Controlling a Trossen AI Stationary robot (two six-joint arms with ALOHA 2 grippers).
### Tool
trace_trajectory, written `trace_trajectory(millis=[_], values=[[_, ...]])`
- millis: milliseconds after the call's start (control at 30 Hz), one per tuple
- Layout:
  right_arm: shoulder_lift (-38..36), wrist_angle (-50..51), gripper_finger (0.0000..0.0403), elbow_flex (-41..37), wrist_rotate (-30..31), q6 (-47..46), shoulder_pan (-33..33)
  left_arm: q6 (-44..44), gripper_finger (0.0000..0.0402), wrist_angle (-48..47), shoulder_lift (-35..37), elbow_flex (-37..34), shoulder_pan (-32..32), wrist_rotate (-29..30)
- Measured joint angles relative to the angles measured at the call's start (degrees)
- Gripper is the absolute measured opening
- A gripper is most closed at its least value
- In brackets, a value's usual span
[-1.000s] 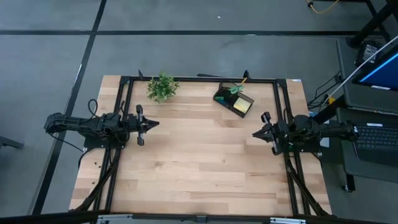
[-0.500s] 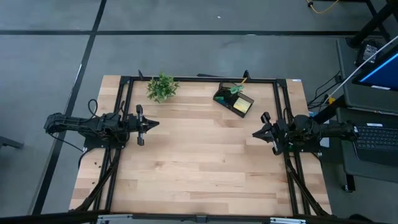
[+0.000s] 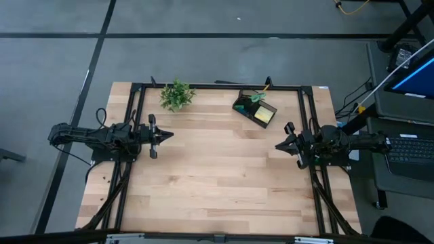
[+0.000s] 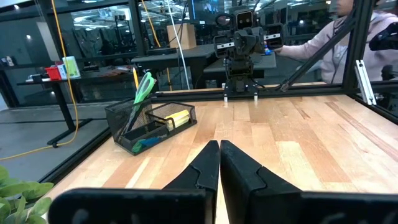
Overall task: Pick and place office supplies into organizer
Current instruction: Return to Home Position
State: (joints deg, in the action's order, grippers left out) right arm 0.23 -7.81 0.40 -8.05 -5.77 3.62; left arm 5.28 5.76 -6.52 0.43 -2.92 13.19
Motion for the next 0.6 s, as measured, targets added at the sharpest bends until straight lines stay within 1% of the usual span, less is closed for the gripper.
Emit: trace_trajectory(millis=[267, 600], values=[[0.0, 0.0, 0.0021, 0.0, 0.0, 0.26, 0.0, -0.02, 0.0006, 0.0, 0.0, 0.0, 0.0, 0.0], [0.02, 0.0, 0.0021, 0.0, 0.0, 0.12, 0.0, 0.0, 0.0013, 0.0, 0.0, 0.0, 0.02, 0.0]])
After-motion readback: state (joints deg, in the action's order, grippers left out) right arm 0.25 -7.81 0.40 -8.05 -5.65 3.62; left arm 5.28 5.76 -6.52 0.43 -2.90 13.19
